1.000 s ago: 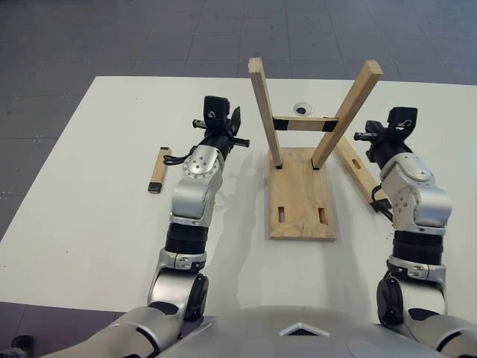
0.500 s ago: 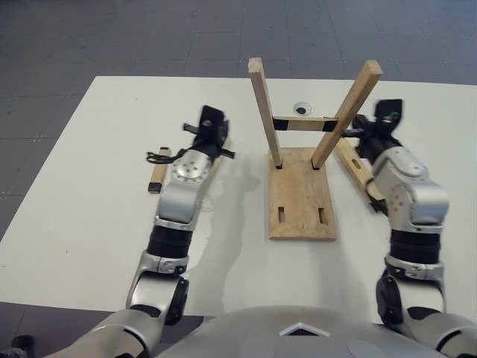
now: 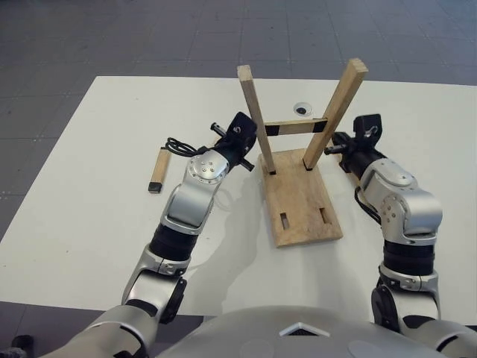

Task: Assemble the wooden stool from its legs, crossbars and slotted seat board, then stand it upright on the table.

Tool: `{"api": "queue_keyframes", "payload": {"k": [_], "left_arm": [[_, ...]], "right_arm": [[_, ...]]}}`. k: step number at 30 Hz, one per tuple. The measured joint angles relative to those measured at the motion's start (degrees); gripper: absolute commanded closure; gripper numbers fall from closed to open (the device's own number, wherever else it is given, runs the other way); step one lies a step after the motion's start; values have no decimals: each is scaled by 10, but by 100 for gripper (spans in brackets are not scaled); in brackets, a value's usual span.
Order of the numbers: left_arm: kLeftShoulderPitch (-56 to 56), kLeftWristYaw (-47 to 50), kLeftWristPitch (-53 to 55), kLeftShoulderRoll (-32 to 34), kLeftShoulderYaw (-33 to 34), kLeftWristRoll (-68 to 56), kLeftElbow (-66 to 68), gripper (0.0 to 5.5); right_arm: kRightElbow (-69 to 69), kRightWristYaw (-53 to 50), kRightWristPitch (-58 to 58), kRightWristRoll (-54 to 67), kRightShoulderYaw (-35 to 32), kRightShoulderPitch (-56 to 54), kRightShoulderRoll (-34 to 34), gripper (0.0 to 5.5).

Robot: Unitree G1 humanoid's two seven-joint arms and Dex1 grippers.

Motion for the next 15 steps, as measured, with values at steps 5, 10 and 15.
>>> {"api": "queue_keyframes", "payload": {"k": [5, 10, 15], "left_arm": [[-2, -12, 32, 15, 42, -15, 20, 432], [40, -84, 179, 19, 27, -91, -34, 432], [48, -92, 211, -24, -11, -124, -35, 432]], "right_arm": [[13, 23, 10, 1, -50, 49, -60, 540], [-80, 68, 68, 36, -4, 86, -67, 540], [-51, 109, 59, 31, 51, 84, -97, 540]]}}
